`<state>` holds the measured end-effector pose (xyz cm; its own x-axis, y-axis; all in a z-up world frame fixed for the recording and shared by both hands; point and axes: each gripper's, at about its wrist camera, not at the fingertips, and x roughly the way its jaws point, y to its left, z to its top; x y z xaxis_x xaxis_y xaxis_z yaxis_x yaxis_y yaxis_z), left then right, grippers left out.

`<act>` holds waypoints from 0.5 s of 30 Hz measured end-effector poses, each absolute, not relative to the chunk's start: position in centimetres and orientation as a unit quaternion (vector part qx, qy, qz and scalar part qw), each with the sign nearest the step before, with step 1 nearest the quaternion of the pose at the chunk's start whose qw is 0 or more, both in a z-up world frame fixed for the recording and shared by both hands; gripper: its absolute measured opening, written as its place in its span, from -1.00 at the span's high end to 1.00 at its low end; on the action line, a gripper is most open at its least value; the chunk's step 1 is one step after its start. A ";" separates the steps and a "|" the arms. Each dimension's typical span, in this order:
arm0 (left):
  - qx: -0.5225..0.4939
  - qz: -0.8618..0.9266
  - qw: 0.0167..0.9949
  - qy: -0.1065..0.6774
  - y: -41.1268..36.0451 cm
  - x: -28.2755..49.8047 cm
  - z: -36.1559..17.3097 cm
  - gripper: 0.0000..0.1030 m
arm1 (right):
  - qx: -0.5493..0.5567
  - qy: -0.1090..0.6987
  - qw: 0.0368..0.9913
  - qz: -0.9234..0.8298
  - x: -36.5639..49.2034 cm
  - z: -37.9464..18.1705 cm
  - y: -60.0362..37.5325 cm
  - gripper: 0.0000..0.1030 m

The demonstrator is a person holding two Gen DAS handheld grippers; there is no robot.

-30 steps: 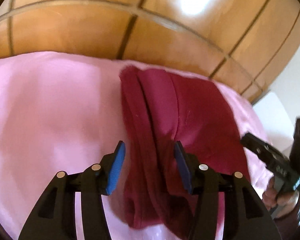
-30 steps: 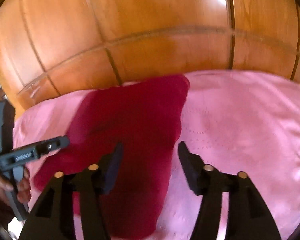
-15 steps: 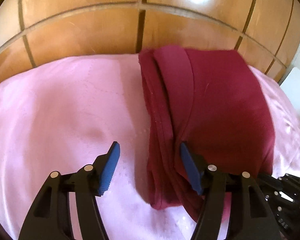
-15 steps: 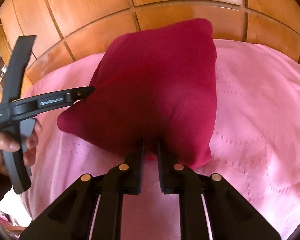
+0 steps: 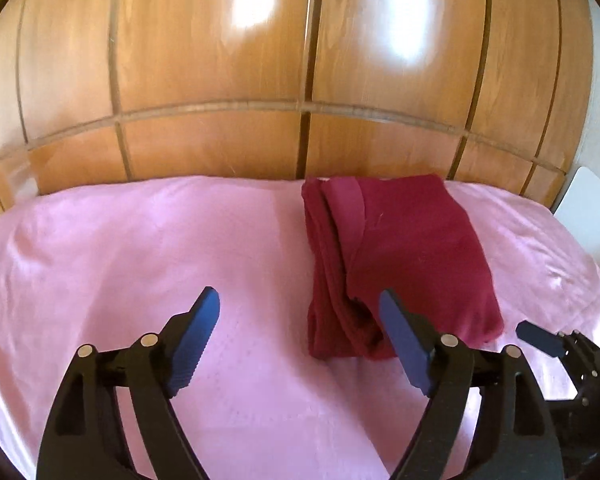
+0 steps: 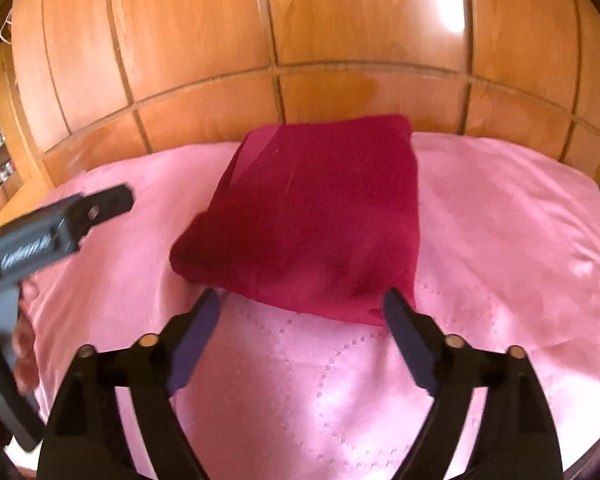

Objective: Fold small clothes

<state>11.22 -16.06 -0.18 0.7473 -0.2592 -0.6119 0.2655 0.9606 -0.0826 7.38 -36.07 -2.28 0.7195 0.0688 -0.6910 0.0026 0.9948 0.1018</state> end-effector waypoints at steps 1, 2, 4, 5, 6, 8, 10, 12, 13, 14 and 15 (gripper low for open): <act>0.005 -0.137 0.936 0.323 -16.1 11.1 0.0 -0.59 | 0.047 0.370 0.928 0.011 7.0 -2.1 -35.9 -0.79; 0.007 -0.133 0.938 0.319 -15.9 10.4 0.1 -0.66 | 0.047 0.365 0.930 0.000 6.9 -1.8 -35.8 -0.81; 0.010 -0.129 0.941 0.311 -16.4 10.0 0.2 -0.69 | 0.050 0.358 0.932 -0.018 6.3 -1.5 -35.7 -0.86; 0.013 -0.126 0.943 0.307 -16.4 9.5 0.3 -0.73 | 0.052 0.357 0.932 -0.024 6.1 -1.3 -35.5 -0.88; 0.015 -0.124 0.944 0.305 -16.1 8.8 0.3 -0.79 | 0.053 0.356 0.932 -0.029 5.9 -1.3 -35.5 -0.90; 0.017 -0.121 0.946 0.300 -16.0 7.8 0.4 -0.79 | 0.053 0.354 0.933 -0.041 5.6 -1.2 -35.5 -0.91; 0.018 -0.118 0.947 0.299 -16.0 7.4 0.3 -0.83 | 0.050 0.350 0.934 -0.051 5.2 -1.1 -35.3 -0.93; 0.017 -0.117 0.946 0.301 -15.8 7.0 0.2 -0.86 | 0.047 0.348 0.935 -0.058 4.8 -0.8 -35.2 -0.93; 0.016 -0.116 0.946 0.301 -15.8 6.8 0.2 -0.86 | 0.045 0.346 0.935 -0.061 4.6 -0.7 -35.2 -0.93; 0.015 -0.116 0.946 0.302 -15.8 6.6 0.1 -0.92 | 0.044 0.345 0.935 -0.064 4.5 -0.7 -35.2 -0.93; 0.016 -0.115 0.946 0.303 -15.8 6.4 0.1 -0.92 | 0.043 0.343 0.936 -0.067 4.5 -0.7 -35.2 -0.94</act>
